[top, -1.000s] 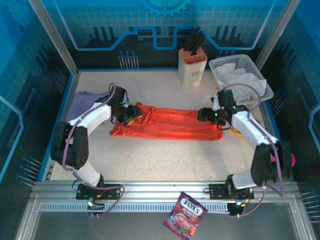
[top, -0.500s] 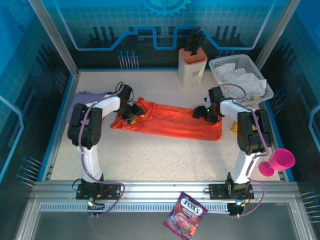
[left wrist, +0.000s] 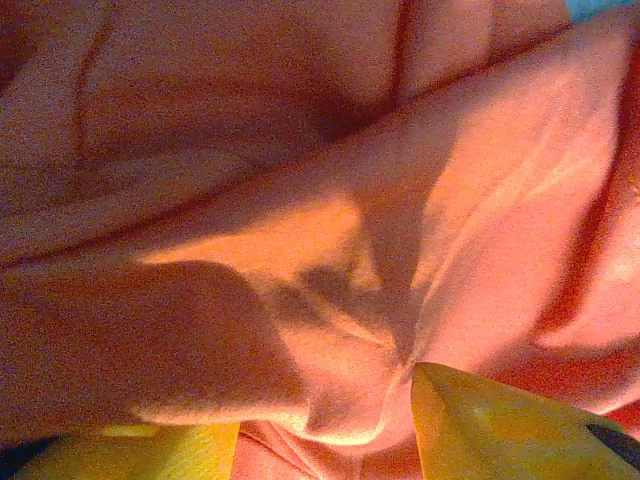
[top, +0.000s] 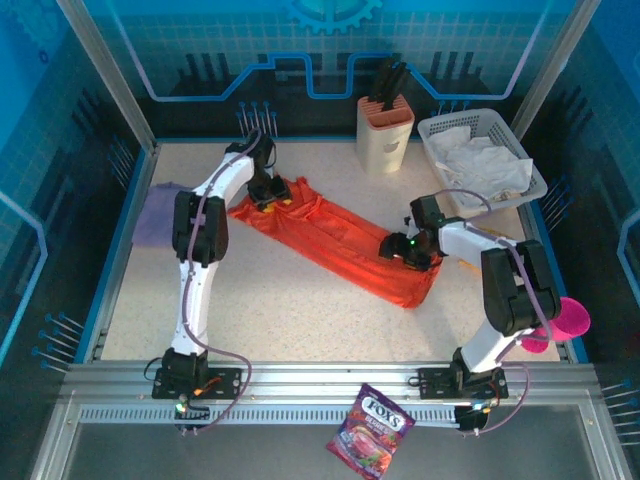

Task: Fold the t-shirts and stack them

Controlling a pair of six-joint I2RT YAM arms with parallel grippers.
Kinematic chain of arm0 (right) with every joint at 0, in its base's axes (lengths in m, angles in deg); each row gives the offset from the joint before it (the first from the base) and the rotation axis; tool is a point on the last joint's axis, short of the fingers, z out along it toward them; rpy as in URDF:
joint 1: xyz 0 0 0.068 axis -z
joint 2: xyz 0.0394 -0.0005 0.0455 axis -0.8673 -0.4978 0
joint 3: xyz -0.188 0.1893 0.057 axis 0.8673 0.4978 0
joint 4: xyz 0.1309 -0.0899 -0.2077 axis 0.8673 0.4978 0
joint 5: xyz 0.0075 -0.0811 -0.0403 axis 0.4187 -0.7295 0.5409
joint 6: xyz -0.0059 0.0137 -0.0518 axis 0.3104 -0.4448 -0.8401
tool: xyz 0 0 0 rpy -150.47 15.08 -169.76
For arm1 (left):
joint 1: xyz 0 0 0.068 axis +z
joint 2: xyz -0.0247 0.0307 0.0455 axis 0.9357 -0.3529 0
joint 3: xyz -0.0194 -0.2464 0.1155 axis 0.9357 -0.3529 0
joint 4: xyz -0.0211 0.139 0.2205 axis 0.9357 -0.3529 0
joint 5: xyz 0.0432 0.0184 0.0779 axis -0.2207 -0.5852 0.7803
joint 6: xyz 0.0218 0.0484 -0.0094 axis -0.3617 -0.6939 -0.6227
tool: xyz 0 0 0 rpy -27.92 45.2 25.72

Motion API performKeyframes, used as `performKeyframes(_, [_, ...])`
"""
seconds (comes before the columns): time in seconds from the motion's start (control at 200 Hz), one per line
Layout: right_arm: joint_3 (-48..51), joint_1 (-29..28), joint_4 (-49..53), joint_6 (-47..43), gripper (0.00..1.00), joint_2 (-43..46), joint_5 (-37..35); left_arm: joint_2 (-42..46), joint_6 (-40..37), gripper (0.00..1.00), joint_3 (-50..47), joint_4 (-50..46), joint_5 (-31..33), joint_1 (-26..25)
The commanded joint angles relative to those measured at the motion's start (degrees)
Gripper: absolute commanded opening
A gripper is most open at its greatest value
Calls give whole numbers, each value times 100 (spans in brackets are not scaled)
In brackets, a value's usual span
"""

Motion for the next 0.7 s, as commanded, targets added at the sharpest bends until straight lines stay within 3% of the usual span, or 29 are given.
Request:
performKeyframes(0.0, [492,-478,-96,734,75,135,171,-486,-331,50,834,-853,28,-28])
performKeyframes(0.195, [885,-1374,-784,1733,75,291,49,-1138,-274,50,2199,-1014,-511,-54])
performKeyframes(0.45, [1229,-2388,-1675,2829,76,188,-189,-1096,-212,51,2148,-173,-1640,-212])
performKeyframes(0.57, [1186,-2431,-1317,2695,77,371,-394,-831,-304,52,1999,-110,-1633,-183])
performKeyframes(0.695, [880,-2328,-172,2134,80,967,-945,-187,-374,52,1398,12,-1458,-61])
